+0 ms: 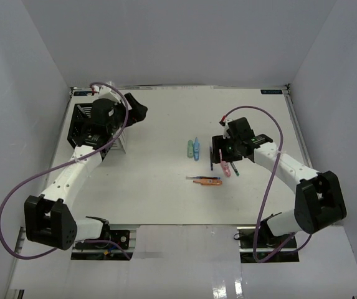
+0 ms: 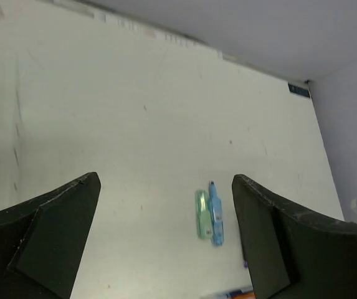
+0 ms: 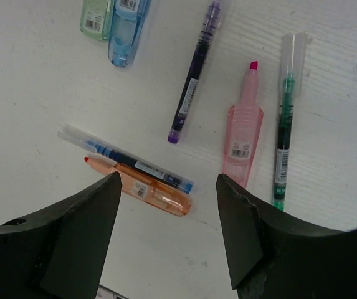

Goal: Sort the stationery into containers
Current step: Place the pen in the storage box, then pick up the pen from the center of the board.

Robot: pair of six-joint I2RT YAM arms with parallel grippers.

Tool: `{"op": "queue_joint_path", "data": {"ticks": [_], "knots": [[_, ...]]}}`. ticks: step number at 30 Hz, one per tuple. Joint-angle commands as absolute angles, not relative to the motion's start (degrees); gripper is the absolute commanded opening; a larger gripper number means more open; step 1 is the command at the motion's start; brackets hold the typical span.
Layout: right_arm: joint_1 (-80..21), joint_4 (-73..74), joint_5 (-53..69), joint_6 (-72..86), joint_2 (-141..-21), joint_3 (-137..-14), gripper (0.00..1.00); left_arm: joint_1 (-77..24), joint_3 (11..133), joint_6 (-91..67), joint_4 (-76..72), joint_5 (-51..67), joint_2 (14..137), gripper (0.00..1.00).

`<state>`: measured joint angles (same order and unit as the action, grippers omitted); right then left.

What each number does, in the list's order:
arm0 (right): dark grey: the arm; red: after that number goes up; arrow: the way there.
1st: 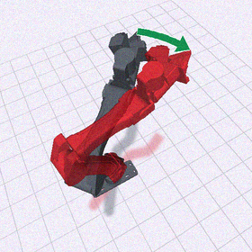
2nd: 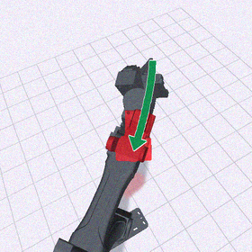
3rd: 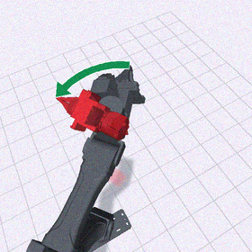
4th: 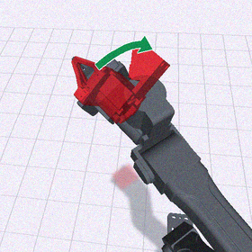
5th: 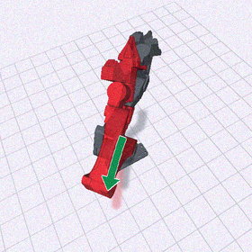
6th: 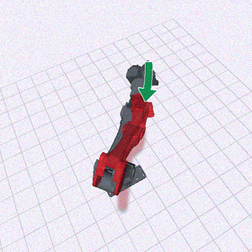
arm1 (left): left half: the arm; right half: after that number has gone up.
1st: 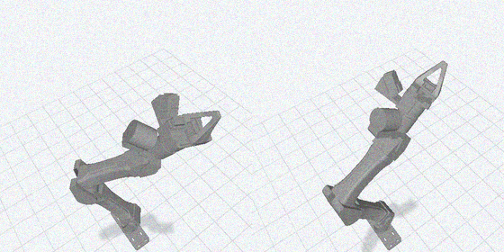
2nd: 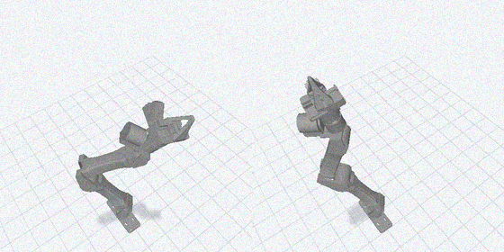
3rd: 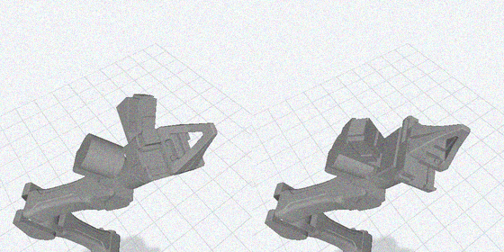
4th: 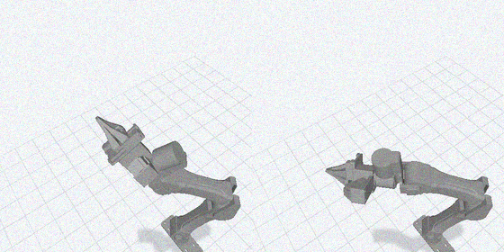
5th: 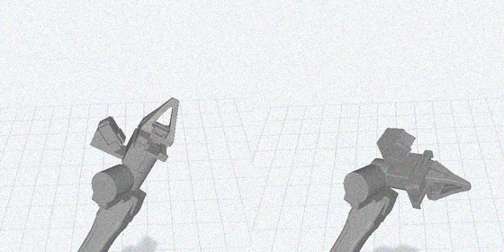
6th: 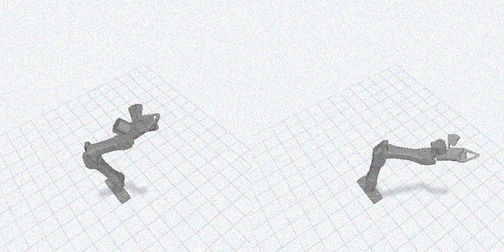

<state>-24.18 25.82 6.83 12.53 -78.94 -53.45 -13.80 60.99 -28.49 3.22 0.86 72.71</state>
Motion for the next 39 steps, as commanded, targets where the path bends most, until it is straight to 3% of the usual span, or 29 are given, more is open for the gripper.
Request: {"op": "queue_joint_path", "data": {"ticks": [1,17,25,29,32,39], "knots": [[-27.8,24.5,-0.9,16.3,-82.2,-57.2,0.69,-15.0,58.3,-36.0,9.7,9.2,72.3,0.98],[-32.4,23.1,-8.8,19.6,-95.7,-61.5,0.61,-16.4,54.7,-36.2,11.7,13.5,73.4,0.98],[-32.7,21.0,-8.3,20.3,-98.4,-59.3,0.45,-16.8,54.6,-37.2,12.0,15.8,74.4,0.98],[-32.7,20.9,-7.6,19.9,-99.4,-58.5,0.19,-16.8,55.1,-38.9,12.8,17.6,75.4,0.98],[-32.7,20.9,-8.0,19.1,-98.8,-58.4,0.08,-16.8,56.1,-40.4,12.8,19.4,76.4,0.98],[-33.0,19.2,-6.1,14.1,-89.8,-58.5,0.08,-17.7,61.2,-44.5,12.7,24.1,79.4,0.98]]}}
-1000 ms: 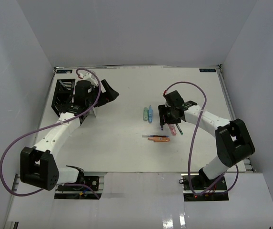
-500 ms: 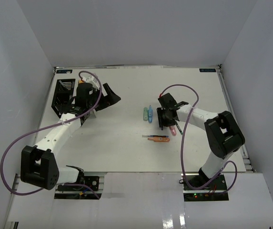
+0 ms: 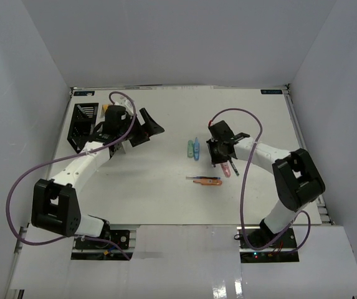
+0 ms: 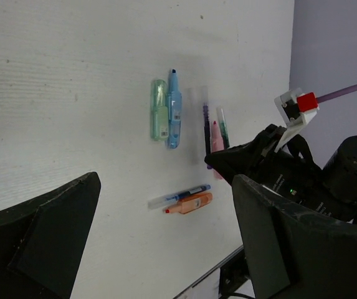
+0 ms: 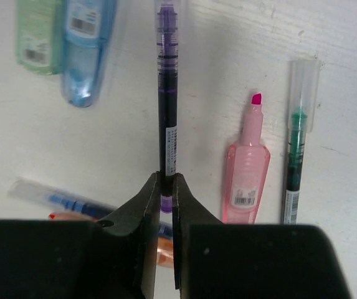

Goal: Sort the stationery into containers
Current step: Pick up the pen from the center of the board.

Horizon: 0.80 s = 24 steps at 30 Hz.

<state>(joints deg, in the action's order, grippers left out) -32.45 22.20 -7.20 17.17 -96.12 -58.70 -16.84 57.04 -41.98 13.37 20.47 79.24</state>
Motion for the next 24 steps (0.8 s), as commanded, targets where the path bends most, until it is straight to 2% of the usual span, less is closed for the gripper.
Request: {"op": "queue_joint_path", "data": {"ticks": [1,8,16,19,23,24], "knots": [[-33.0,18.5,-3.5,13.4,-86.5,-58.3,0.08,-18.3,62.0,-44.9,12.4,25.0,79.8,0.98],[-34.5,13.0,11.2,10.5,-76.3,-57.4,0.08,-21.6,66.7,-49.8,6.1,28.6,83.2,0.98],[-35.4,8.8,17.0,12.6,-73.2,-58.4,0.08,-25.5,71.4,-52.1,2.1,28.5,86.6,0.94],[-35.5,8.1,17.8,13.2,-73.0,-58.2,0.08,-27.2,71.7,-52.0,1.8,28.0,87.4,0.86],[-35.5,7.1,19.1,13.9,-73.4,-58.2,0.08,-28.7,70.7,-52.2,1.9,26.3,88.2,0.71],[-35.6,7.0,19.2,14.0,-73.6,-58.4,0.08,-29.3,70.6,-52.1,1.9,25.4,88.2,0.62]]}}
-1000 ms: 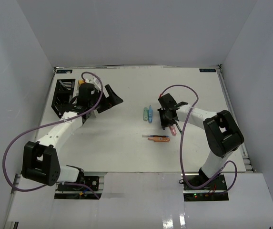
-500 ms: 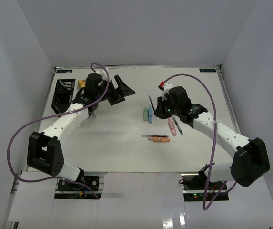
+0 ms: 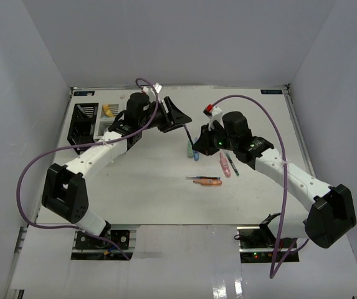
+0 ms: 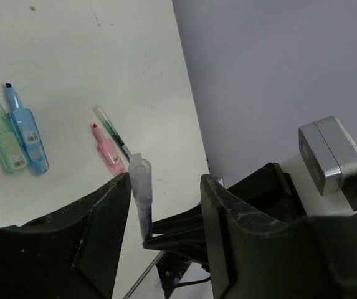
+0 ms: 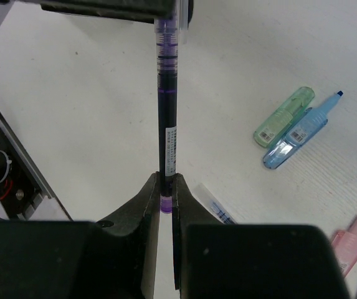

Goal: Sort the stationery into containers
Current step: Pick up the pen from the center of the board, then place the pen in the storage box.

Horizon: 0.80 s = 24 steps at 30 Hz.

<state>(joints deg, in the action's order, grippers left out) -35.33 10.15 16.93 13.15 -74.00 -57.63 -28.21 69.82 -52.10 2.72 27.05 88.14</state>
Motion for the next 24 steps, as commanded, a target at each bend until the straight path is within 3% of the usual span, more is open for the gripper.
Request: {"op": "queue_joint_path", "data": {"ticks": [1,3,5,6,9,12,13,15,18,19,21,22,24], "knots": [[-35.6,7.0,19.3,14.2,-73.7,-58.4,0.08,-29.5,70.5,-51.9,1.9,25.0,88.2,0.57],[-35.6,6.7,19.4,14.3,-73.7,-58.2,0.08,-30.1,70.5,-51.6,2.0,24.5,88.7,0.41],[-35.6,6.5,19.2,14.4,-73.7,-58.2,0.08,-30.1,70.5,-51.5,2.1,24.5,89.0,0.33],[-35.7,6.8,19.0,14.4,-73.7,-58.2,0.08,-30.3,70.6,-51.3,2.0,24.4,89.1,0.20],[-35.7,7.2,18.2,14.3,-73.8,-58.4,0.13,-30.5,70.5,-50.2,2.1,23.4,88.7,0.00],[-35.7,8.2,16.6,13.6,-73.7,-58.4,0.24,-30.5,70.3,-49.0,2.1,21.9,87.8,0.00],[-35.7,8.7,16.0,13.4,-73.7,-58.4,0.34,-30.5,70.3,-48.1,2.3,21.4,87.6,0.00],[-35.5,9.3,14.0,12.6,-73.0,-58.4,0.44,-30.5,70.4,-47.0,3.2,19.3,87.1,0.00],[-35.6,11.2,10.5,11.9,-72.1,-58.7,0.68,-30.5,71.2,-44.1,4.9,15.8,85.9,0.00],[-35.5,11.7,9.4,11.7,-71.7,-58.8,0.85,-30.5,71.8,-42.5,5.4,14.8,85.3,0.00],[-35.4,13.3,5.8,11.5,-70.4,-58.9,0.98,-30.5,72.3,-40.4,7.1,11.0,84.4,0.00],[-35.4,13.7,4.4,11.4,-69.8,-58.7,0.90,-30.5,72.6,-39.4,7.6,9.3,83.9,0.00],[-35.1,15.0,0.5,11.7,-67.7,-57.6,0.90,-30.3,73.1,-35.9,9.4,5.4,82.2,0.00]]}}
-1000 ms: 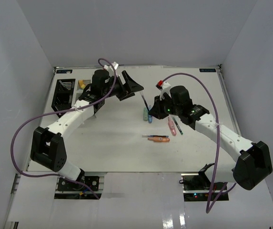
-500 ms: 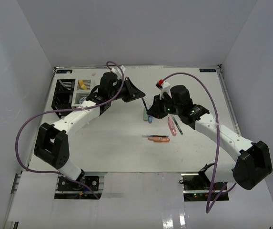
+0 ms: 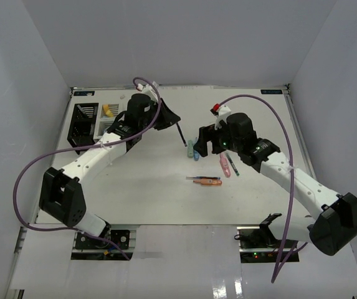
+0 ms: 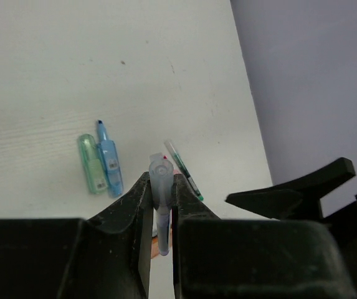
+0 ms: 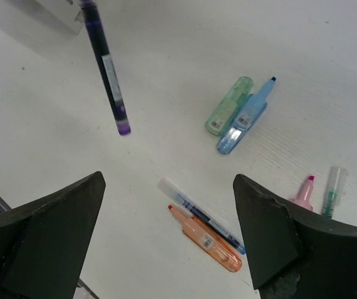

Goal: Sort the stationery into containers
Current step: Place the pen in the storage box.

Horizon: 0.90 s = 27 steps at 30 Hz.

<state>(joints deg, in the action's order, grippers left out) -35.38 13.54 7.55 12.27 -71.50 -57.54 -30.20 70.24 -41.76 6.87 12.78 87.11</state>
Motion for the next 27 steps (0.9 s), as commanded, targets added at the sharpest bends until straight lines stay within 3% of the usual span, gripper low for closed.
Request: {"op": "queue_joint_path", "data": {"ticks": [1,5,10,17,20,23,24,27], "knots": [[-34.4,15.7,0.0,12.5,-67.0,-57.3,0.90,-30.2,73.2,-34.6,9.9,1.4,81.5,0.00],[-31.8,20.2,-6.0,12.8,-63.3,-55.2,0.90,-28.4,74.4,-28.1,12.8,-8.2,78.2,0.00],[-23.8,20.8,-2.3,13.1,-59.3,-49.3,0.90,-22.3,74.4,-24.5,14.5,-17.6,75.9,0.00],[-20.8,19.3,-6.6,12.4,-55.2,-44.8,0.93,-9.4,73.9,-22.6,13.7,-22.1,75.8,0.00],[-20.7,19.2,-9.8,13.1,-54.3,-43.9,0.85,-4.1,74.9,-22.5,12.1,-22.7,77.9,0.00],[-20.7,19.4,-9.3,12.7,-54.4,-43.9,0.98,-0.4,76.2,-22.3,9.1,-24.0,80.2,0.00],[-20.7,19.5,-9.2,12.7,-54.5,-44.0,0.90,-0.1,76.6,-22.4,8.3,-24.3,80.9,0.00],[-20.7,19.5,-7.0,9.7,-54.8,-44.0,0.90,4.2,79.2,-22.4,6.5,-24.7,84.5,0.00]]}}
